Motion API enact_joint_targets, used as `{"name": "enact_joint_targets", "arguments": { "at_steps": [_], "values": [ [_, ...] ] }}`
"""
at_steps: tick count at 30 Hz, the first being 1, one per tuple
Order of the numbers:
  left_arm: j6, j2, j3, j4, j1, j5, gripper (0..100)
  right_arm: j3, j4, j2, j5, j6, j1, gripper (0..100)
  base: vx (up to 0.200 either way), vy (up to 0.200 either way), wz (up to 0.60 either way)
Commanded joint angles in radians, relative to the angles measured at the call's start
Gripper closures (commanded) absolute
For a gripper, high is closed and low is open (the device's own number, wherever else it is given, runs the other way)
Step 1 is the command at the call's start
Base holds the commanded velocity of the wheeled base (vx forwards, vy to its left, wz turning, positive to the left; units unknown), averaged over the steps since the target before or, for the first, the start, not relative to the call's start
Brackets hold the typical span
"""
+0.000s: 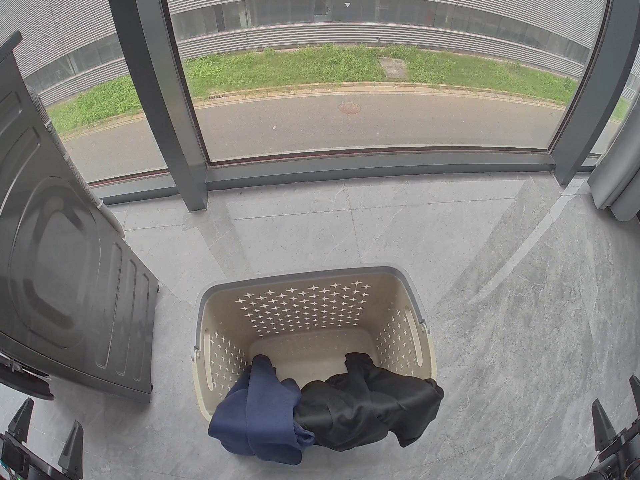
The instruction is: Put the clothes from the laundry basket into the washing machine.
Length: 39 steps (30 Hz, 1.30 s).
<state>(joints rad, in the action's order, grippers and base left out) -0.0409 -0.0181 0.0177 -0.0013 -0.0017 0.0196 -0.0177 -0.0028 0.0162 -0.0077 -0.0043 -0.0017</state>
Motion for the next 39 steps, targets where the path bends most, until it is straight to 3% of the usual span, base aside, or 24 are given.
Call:
{"name": "enact_joint_targets", "arguments": {
  "at_steps": [1,9,15,39],
  "values": [
    [-0.001,0.017,-0.018,0.000,0.000,0.000,0,0.018,0.000,-0.016,0.000,0.000,0.000,0,0.200,0.000,0.00],
    [-0.001,0.017,-0.018,0.000,0.000,0.000,0,0.018,0.000,-0.016,0.000,0.000,0.000,0,0.050,0.000,0.00],
    [-0.001,0.017,-0.018,0.000,0.002,0.000,0,0.018,0.000,-0.016,0.000,0.000,0.000,0,0.200,0.000,0.00],
    [-0.001,0.017,-0.018,0.000,0.000,0.000,0,0.018,0.000,-0.016,0.000,0.001,0.000,0,0.025,0.000,0.00]
  ]
}}
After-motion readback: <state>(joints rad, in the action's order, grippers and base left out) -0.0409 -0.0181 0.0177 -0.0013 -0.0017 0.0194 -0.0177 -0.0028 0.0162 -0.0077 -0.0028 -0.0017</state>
